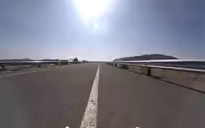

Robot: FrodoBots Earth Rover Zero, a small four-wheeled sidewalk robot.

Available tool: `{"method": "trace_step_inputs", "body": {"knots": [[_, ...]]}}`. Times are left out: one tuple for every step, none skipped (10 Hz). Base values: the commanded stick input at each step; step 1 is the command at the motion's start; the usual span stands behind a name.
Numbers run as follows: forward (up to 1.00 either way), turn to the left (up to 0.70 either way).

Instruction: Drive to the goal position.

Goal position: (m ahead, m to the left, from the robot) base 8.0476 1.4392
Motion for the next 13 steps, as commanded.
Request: {"method": "trace_step_inputs", "body": {"knots": [[0.7, 0.0], [0.7, 0.0], [0.7, 0.0], [0.7, 0.0], [0.7, 0.0], [0.7, 0.0], [0.7, 0.0], [0.7, 0.0], [0.7, 0.0], [0.7, 0.0], [0.7, 0.0], [0.7, 0.0], [0.7, 0.0]]}}
